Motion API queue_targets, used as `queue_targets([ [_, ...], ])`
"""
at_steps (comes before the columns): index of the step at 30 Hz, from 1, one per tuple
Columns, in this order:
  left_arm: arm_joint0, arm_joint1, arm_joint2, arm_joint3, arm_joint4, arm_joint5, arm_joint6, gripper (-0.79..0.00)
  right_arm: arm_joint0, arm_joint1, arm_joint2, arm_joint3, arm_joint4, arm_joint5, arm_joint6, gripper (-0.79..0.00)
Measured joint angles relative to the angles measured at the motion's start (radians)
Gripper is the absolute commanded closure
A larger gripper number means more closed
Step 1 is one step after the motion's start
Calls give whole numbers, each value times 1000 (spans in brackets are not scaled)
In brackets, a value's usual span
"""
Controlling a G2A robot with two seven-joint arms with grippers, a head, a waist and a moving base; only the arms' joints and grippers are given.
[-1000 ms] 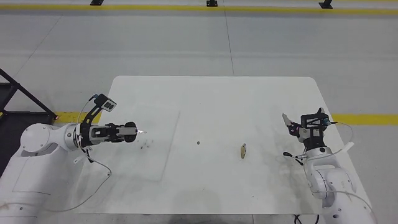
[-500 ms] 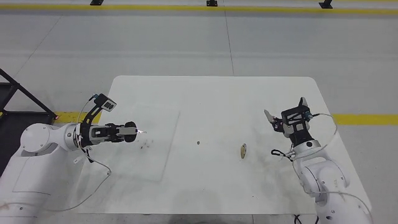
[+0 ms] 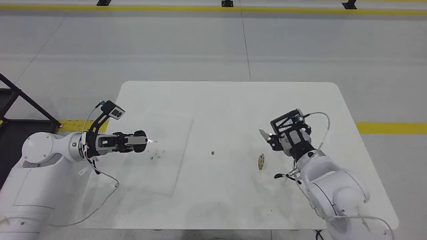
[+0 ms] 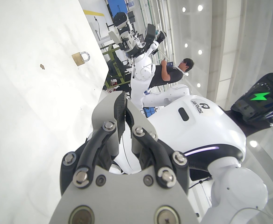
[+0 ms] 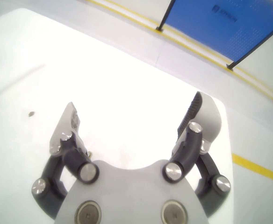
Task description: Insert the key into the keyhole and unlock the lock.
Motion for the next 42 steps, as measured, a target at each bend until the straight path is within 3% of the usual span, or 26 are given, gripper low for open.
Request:
queue_targets([
  [5, 0, 0, 0, 0, 0, 0, 0, 0, 30, -5, -32, -35, 48, 11, 152, -785],
  [8, 0, 0, 0, 0, 0, 0, 0, 0, 46, -9, -59, -38, 11, 56, 185, -785],
  [11, 0, 0, 0, 0, 0, 0, 0, 0, 54, -14, -80, -38, 15, 99, 192, -785],
  [24, 0, 0, 0, 0, 0, 0, 0, 0, 66, -14, -79, -32, 34, 76, 187, -785],
  [28, 0, 0, 0, 0, 0, 0, 0, 0, 123, -21, -103, -44, 13, 116, 349, -785],
  [36, 0, 0, 0, 0, 0, 0, 0, 0, 323, -44, -176, 2, 150, 187, 743, -785],
  [42, 0, 0, 0, 0, 0, 0, 0, 0, 378, -44, -210, 68, 205, 275, 782, -785],
])
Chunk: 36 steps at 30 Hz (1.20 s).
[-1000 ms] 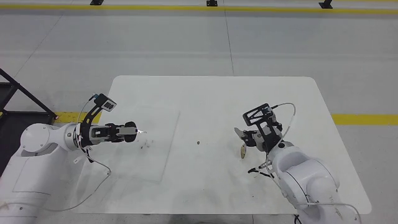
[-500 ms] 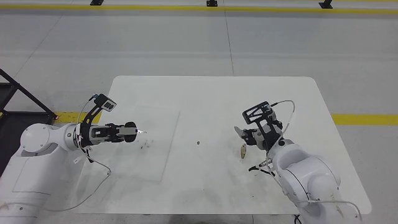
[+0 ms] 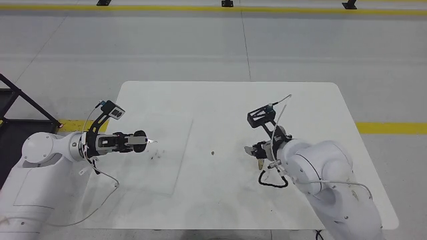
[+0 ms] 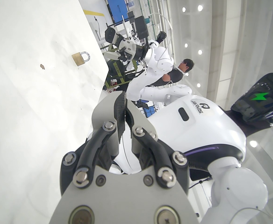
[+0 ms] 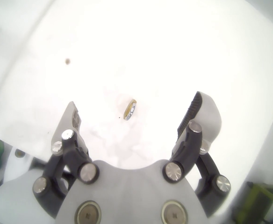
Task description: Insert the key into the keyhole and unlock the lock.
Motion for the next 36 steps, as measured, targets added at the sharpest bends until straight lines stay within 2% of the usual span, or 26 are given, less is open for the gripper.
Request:
queue_targets([
  [5, 0, 0, 0, 0, 0, 0, 0, 0, 7, 15, -25, 21, 91, 81, 0, -785],
  [22, 0, 0, 0, 0, 0, 0, 0, 0, -53, 81, -34, 71, 89, 80, 0, -785],
  [36, 0, 0, 0, 0, 0, 0, 0, 0, 16, 96, -83, 191, 172, 80, 0, -785],
])
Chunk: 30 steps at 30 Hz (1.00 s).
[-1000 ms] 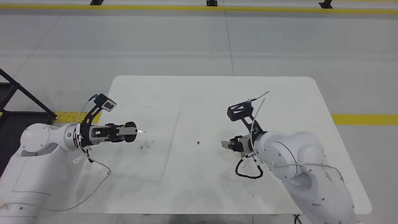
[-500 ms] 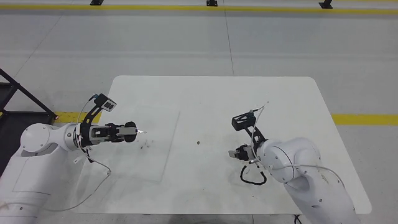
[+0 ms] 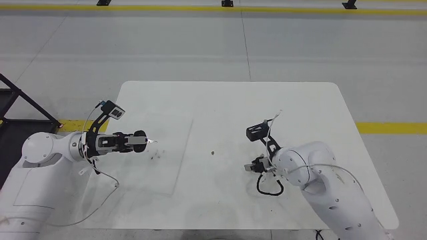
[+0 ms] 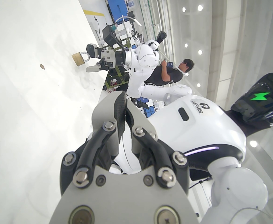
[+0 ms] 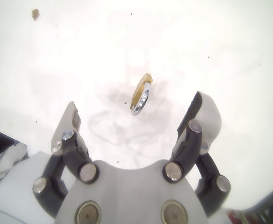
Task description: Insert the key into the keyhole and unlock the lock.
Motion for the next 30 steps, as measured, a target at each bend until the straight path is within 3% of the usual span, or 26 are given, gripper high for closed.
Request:
queue_targets([
  [7, 0, 0, 0, 0, 0, 0, 0, 0, 19, 3, -21, 48, 18, 0, 0, -785],
  [8, 0, 0, 0, 0, 0, 0, 0, 0, 21, 3, -23, 53, 20, 0, 0, -748],
  [9, 0, 0, 0, 0, 0, 0, 0, 0, 25, 4, -25, 60, 22, 0, 0, -591],
  [12, 0, 0, 0, 0, 0, 0, 0, 0, 35, 5, -32, 78, 29, 0, 0, -388],
  [30, 0, 0, 0, 0, 0, 0, 0, 0, 89, 7, -60, 146, 60, 0, 0, -339],
])
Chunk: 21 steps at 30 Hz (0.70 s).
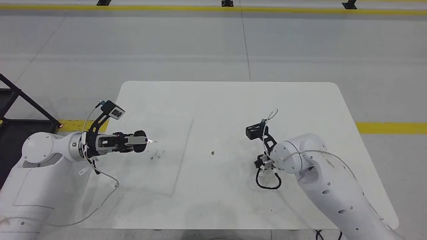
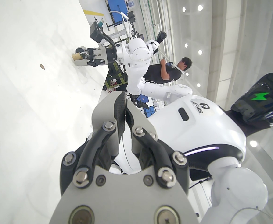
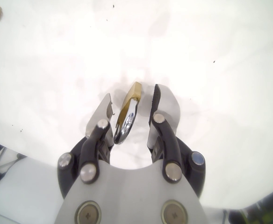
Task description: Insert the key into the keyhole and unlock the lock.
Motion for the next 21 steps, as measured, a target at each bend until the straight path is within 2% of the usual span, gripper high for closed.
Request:
queue_targets([
  [3, 0, 0, 0, 0, 0, 0, 0, 0, 5, 0, -3, 3, 0, 0, 0, -329],
  [5, 0, 0, 0, 0, 0, 0, 0, 0, 7, 0, -3, 4, 0, 0, 0, -274],
  [7, 0, 0, 0, 0, 0, 0, 0, 0, 10, 1, -3, 6, 0, 0, 0, -102],
  [9, 0, 0, 0, 0, 0, 0, 0, 0, 11, 2, -3, 10, 0, 0, 0, 0],
  [16, 0, 0, 0, 0, 0, 0, 0, 0, 16, 4, -2, 3, 5, 0, 0, 0],
  [21, 0, 0, 0, 0, 0, 0, 0, 0, -3, 4, 48, -80, 30, 6, -6, 0],
])
